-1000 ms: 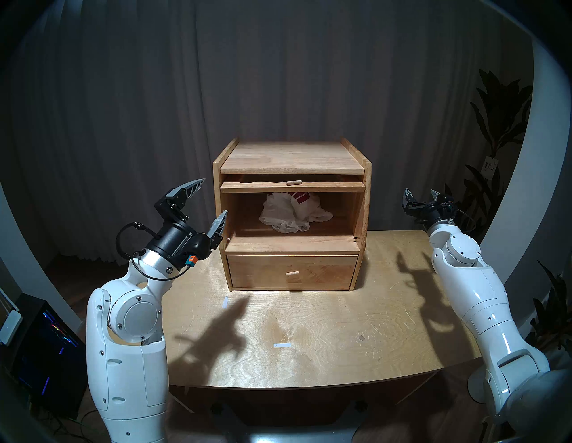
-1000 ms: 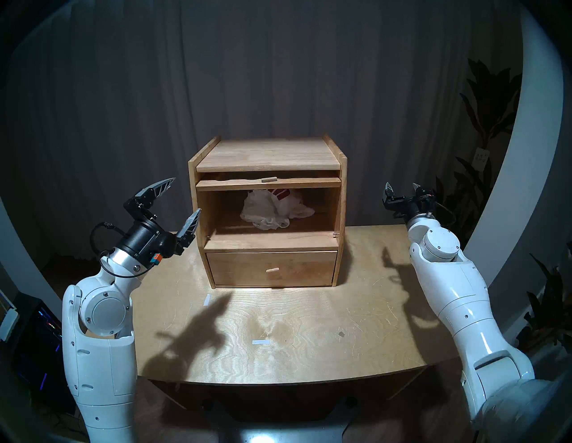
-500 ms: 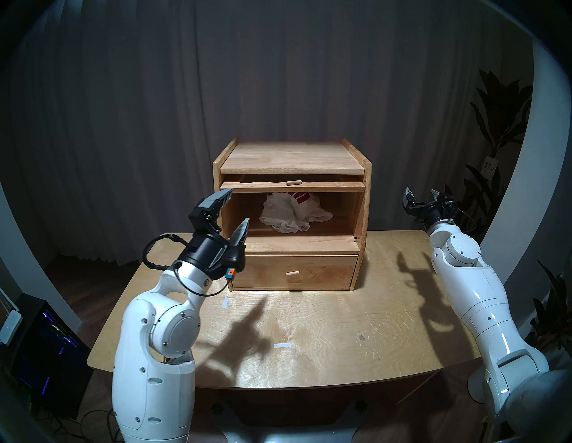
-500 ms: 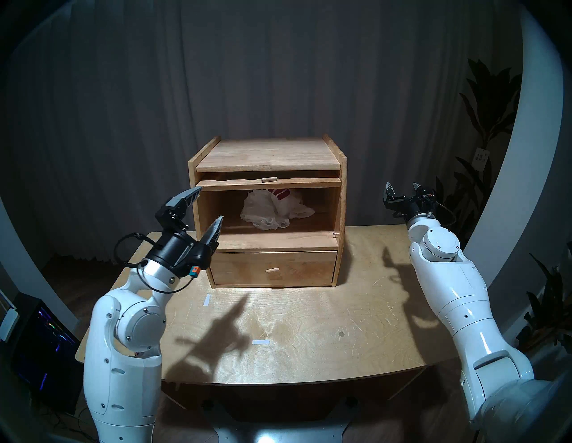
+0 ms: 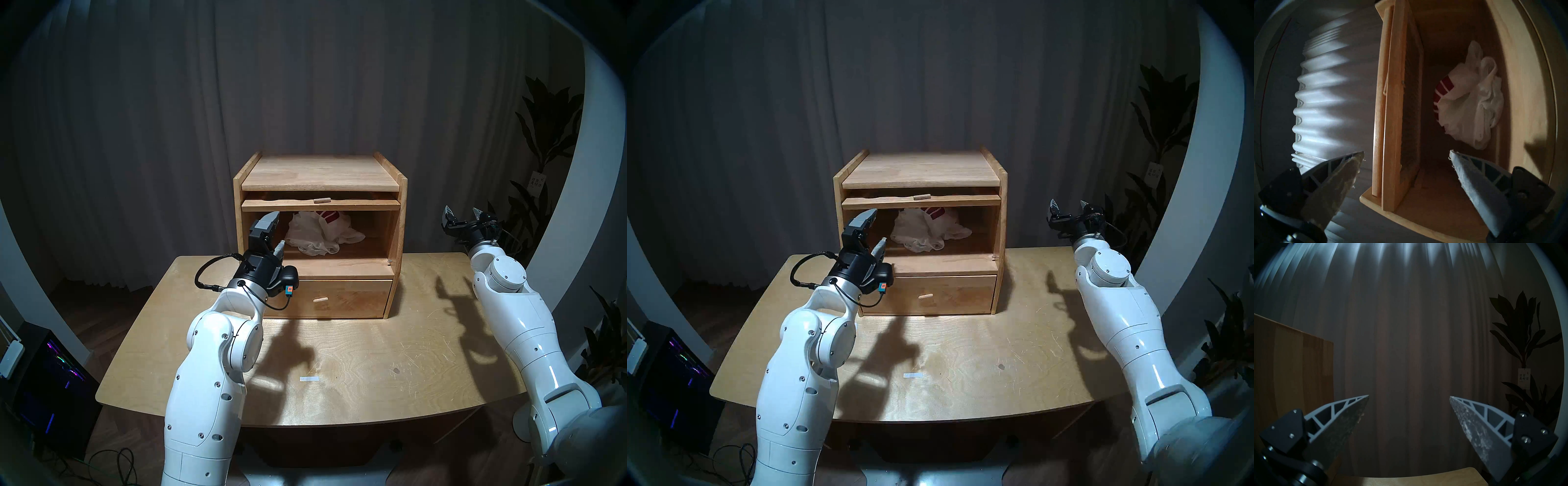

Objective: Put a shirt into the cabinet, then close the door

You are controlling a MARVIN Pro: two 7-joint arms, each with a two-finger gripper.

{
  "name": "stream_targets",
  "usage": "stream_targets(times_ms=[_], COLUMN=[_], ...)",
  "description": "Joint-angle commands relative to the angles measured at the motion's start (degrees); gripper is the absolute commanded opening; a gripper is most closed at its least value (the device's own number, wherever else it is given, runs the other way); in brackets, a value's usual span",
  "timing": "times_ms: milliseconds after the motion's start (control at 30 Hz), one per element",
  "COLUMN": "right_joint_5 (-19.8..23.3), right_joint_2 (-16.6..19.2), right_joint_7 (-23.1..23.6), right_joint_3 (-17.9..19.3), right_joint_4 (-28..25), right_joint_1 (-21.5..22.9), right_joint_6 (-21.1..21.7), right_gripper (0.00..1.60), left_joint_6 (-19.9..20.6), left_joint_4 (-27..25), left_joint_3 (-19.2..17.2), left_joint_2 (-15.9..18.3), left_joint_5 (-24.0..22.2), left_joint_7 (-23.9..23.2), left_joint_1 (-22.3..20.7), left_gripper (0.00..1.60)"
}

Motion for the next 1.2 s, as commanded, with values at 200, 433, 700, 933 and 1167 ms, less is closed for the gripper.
stream_targets(times_ms=[200,433,700,933,1167], right_joint_5=[-0.03,-0.06,-0.14,-0.17,-0.19], right_joint_2=[-0.06,-0.12,-0.19,-0.21,-0.22], right_joint_7=[-0.15,-0.2,-0.28,-0.31,-0.33], right_joint_3=[0.46,0.51,0.56,0.55,0.55], right_joint_4=[-1.04,-1.08,-1.11,-1.09,-1.08], right_joint_1=[0.98,0.96,0.91,0.91,0.9], right_joint_6=[-0.9,-1.05,-1.43,-1.56,-1.69], right_gripper=[1.6,1.6,1.6,1.6,1.6], left_joint_6=[3.08,1.23,3.41,8.4,10.8], left_joint_4=[-11.32,-16.86,-22.51,-23.53,-23.74], left_joint_3=[-2.93,-1.06,1.49,2.97,3.34], left_joint_2=[-0.35,-0.09,0.37,0.37,0.2], left_joint_5=[-1.12,-2.2,-5.99,-8.19,-7.92], left_joint_7=[-11.07,-20.3,-30.61,-38.78,-42.78], left_joint_1=[1.6,6.19,5.91,2.01,0.37], left_gripper=[1.6,1.6,1.6,1.6,1.6])
